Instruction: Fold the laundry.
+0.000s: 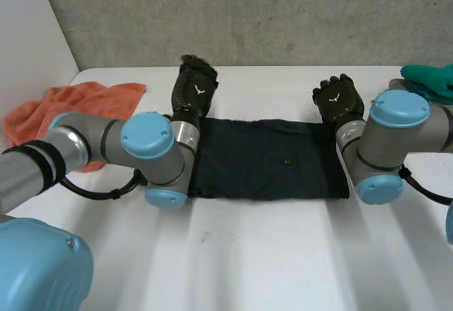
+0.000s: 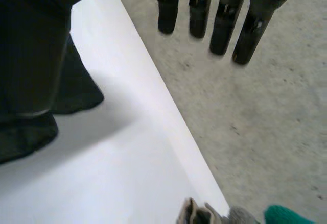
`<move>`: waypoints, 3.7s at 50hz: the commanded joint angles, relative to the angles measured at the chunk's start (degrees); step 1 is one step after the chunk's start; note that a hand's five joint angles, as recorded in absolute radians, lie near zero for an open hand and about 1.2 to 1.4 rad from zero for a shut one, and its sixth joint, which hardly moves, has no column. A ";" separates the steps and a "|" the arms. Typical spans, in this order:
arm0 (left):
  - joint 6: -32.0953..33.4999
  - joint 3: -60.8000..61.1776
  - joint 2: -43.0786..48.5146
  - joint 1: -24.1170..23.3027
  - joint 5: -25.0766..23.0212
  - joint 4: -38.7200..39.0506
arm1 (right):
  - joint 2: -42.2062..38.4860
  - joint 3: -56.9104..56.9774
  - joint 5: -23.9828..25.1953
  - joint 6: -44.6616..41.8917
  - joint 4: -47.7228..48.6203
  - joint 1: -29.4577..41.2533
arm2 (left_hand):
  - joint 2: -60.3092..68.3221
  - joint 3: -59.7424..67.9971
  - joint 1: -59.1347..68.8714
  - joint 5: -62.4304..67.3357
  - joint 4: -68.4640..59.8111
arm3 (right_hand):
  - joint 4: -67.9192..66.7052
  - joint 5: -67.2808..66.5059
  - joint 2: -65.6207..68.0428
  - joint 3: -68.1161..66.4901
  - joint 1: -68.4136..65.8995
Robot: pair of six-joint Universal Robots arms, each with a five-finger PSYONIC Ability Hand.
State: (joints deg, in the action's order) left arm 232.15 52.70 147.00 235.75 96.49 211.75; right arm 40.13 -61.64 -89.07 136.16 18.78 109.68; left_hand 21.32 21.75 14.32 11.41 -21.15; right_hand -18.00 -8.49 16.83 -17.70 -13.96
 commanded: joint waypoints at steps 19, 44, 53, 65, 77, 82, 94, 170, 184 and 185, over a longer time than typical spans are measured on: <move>-19.18 37.99 -30.10 -1.88 2.65 3.23 | 22.72 -25.54 11.28 16.07 -20.54 -4.21 | -11.32 -11.75 -4.32 -11.41 11.15 | -4.53 -4.04 5.70 -4.83 -8.57; -20.33 39.76 -34.41 -1.88 2.83 -0.20 | 28.43 -31.69 9.88 4.40 -14.64 -12.47 | -11.32 -11.75 -4.32 -11.41 11.15 | -62.00 -61.51 63.17 -62.30 -66.04; -25.07 41.60 -37.05 -1.00 2.83 -3.36 | 29.57 -28.90 9.79 -15.55 -12.90 -11.01 | -11.32 -11.75 -4.32 -11.41 11.15 | -62.00 -61.51 63.17 -62.30 -66.04; -28.06 41.69 -38.72 0.41 3.18 -5.47 | 18.16 -19.05 32.98 -17.24 -2.70 12.56 | -11.32 -11.75 -4.32 -11.41 11.15 | -62.00 -61.51 63.17 -62.30 -66.04; -28.06 40.20 -38.90 3.66 4.14 -5.39 | 10.41 -12.27 34.32 -6.54 -2.60 18.46 | -11.32 -11.75 -4.32 -11.41 11.15 | 8.00 8.49 -6.83 7.70 3.96; -28.06 37.13 -38.72 3.66 4.14 -5.38 | 17.51 -12.54 25.72 14.45 -2.69 17.32 | -11.32 -11.75 -4.32 -11.41 11.15 | 8.00 8.49 -6.83 7.70 3.96; -28.94 22.38 -25.91 -3.02 1.17 -13.26 | 17.64 -5.36 12.34 33.56 -20.69 8.97 | -11.11 -11.54 -4.11 -11.20 10.94 | 8.00 8.49 -6.83 7.70 3.96; -38.17 20.51 -38.55 5.59 -34.62 -34.39 | 9.71 -24.23 10.58 16.95 8.73 14.94 | -8.92 -9.35 -1.92 -9.01 8.75 | -20.99 -20.49 22.15 -21.29 -25.02; -38.17 21.30 -38.37 5.77 -34.35 -34.39 | 6.54 -18.69 10.93 17.48 1.00 14.94 | -8.75 -9.18 -1.75 -8.84 8.58 | -19.00 -18.51 20.17 -19.30 -23.04; -38.17 21.30 -38.37 5.86 -34.35 -34.30 | 6.63 -18.60 11.02 17.65 0.30 14.86 | -8.75 -9.18 -1.75 -8.84 8.58 | -18.83 -18.34 20.00 -19.13 -22.87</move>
State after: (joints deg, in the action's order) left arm 193.91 73.54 108.61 241.49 62.12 177.30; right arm 46.54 -80.55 -78.20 153.50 22.91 124.63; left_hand 11.60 11.93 10.88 2.62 -11.60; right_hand -36.88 -26.26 36.55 -36.77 -31.62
